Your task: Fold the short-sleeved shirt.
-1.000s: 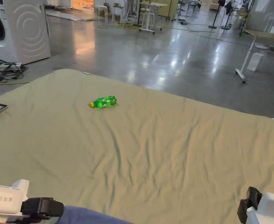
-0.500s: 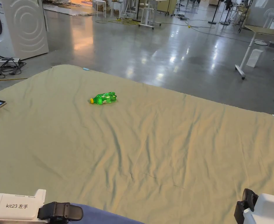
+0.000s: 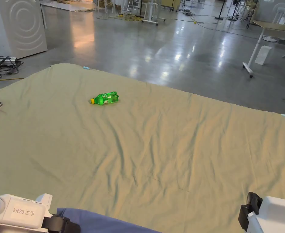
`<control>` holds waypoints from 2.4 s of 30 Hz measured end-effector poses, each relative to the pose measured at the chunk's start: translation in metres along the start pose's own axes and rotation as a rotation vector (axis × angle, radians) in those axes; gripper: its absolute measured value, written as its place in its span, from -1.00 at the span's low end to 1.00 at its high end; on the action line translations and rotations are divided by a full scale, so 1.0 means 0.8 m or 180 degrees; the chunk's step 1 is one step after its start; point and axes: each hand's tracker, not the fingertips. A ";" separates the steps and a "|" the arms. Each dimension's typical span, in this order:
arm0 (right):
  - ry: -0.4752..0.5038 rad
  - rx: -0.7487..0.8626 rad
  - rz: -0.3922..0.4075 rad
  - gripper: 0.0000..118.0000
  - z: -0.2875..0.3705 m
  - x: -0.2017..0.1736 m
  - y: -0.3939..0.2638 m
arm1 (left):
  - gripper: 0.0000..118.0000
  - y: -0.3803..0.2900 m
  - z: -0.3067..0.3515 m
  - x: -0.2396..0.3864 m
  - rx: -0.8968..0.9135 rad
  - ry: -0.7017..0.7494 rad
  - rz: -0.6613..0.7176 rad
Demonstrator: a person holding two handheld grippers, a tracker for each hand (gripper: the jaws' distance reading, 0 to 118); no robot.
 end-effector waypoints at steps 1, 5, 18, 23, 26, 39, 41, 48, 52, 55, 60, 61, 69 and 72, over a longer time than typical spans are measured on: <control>0.0002 0.0006 0.0009 -1.00 0.000 0.001 0.001 | -0.86 0.003 0.006 0.005 -0.0019 0.0007 0.0027; 0.0000 0.0037 0.0023 -1.00 -0.001 0.010 0.001 | -0.87 0.004 0.036 0.057 0.0003 0.0106 0.0005; 0.0072 0.0064 0.0022 -1.00 0.001 0.007 -0.001 | -0.87 0.037 0.145 0.045 0.0239 0.1144 -0.0126; 0.0089 0.0070 0.0001 -1.00 0.003 0.009 -0.003 | -0.87 0.011 0.136 0.116 0.0256 0.0994 -0.0168; 0.0090 0.0073 -0.0009 -1.00 0.007 0.011 -0.001 | -0.87 0.003 0.127 0.143 0.0207 0.0694 -0.0238; 0.0043 0.0027 -0.0109 -1.00 0.014 0.031 -0.012 | -0.87 -0.045 -0.062 0.261 -0.0137 0.0525 -0.0439; 0.0028 0.0009 -0.0114 -1.00 0.016 0.035 -0.014 | -0.87 -0.054 -0.112 0.265 -0.0274 0.0684 -0.0479; -0.0034 -0.0051 -0.0101 -1.00 0.020 0.050 -0.022 | -0.86 -0.068 -0.215 0.259 -0.0639 0.1165 -0.0525; -0.0069 -0.0088 -0.0107 -1.00 0.021 0.056 -0.024 | -0.86 -0.066 -0.214 0.261 -0.0665 0.1234 -0.0694; -0.0077 -0.0107 -0.0114 -1.00 0.019 0.056 -0.027 | -0.86 -0.069 -0.210 0.265 -0.0721 0.1203 -0.0652; -0.0040 -0.0124 -0.0140 -1.00 0.015 0.051 -0.034 | -0.50 -0.056 -0.205 0.251 -0.0670 0.0997 -0.0447; -0.0029 -0.0127 -0.0142 -1.00 0.016 0.051 -0.035 | -0.33 -0.055 -0.199 0.253 -0.0663 0.0871 -0.0414; -0.0025 -0.0115 -0.0133 -1.00 0.018 0.054 -0.034 | -0.10 -0.050 -0.128 0.270 -0.0290 0.0528 -0.0503; -0.0027 -0.0117 -0.0146 -1.00 0.021 0.054 -0.032 | -0.38 -0.053 -0.110 0.266 -0.0055 0.0530 -0.0572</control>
